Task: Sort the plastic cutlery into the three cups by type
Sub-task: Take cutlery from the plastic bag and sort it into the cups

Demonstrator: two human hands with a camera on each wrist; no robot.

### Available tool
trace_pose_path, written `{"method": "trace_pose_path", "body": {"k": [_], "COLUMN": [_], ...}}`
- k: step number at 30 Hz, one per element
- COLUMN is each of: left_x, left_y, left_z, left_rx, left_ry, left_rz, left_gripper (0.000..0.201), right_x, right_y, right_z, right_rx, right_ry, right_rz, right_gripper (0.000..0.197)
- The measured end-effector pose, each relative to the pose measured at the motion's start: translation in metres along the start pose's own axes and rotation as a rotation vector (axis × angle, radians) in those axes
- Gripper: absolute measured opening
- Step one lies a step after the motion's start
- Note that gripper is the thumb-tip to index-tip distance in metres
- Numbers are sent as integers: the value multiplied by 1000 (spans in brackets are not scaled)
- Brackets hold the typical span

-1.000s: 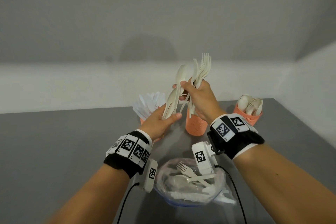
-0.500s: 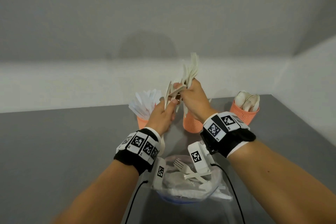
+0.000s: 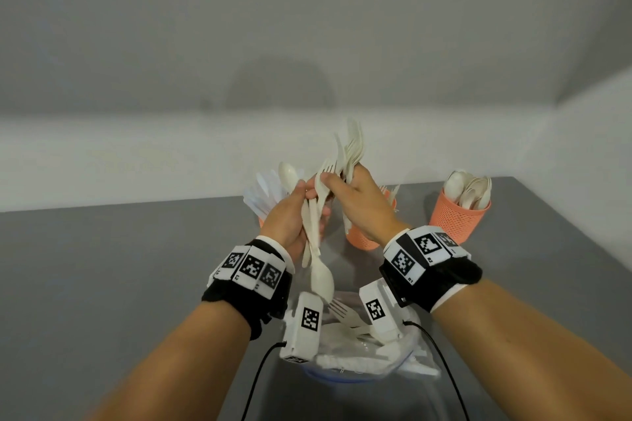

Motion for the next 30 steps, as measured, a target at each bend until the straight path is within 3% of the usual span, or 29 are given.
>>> {"method": "trace_pose_path", "body": {"k": [4,8,10,14,19,21,25,30], "left_x": [3,14,17,14,4,2,2,7], "left_y": [-5,-10,-12,-12,-8,-8,-11,-19], "left_z": [0,1,0,3,11,12,10,8], "left_rx": [-40,-140,-181,-266,-377,-395,-402,-415], "left_ry": [21,57,60,5,-69,-88,-98,-114], "left_rz": [149,305,296,252,227,214,204,215], "left_gripper": [41,34,32,26,25,24,23,23], "right_x": [-7,7,28,81,119,118,106,100], "right_y": [3,2,-6,-30,-56,-64,-75,-73], "right_z": [2,-5,-9,-11,1,13,44,80], "right_rx": [36,15,2,66,175,165,77,-93], "right_ry": [86,-93,-163,-275,-45,19,18,-43], "right_rz": [-30,53,172,480,692,677,572,359], "right_gripper": [26,19,20,50,39,37,12,19]}}
Point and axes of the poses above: each hand's wrist, its own y-axis away from the middle knuckle, its own x-axis out of the back of the hand, z = x × y, the point moved 1 cm from there along -y, towards the middle knuckle, and after that the axes turned 3 degrees about -x, right-handed, at the moved point
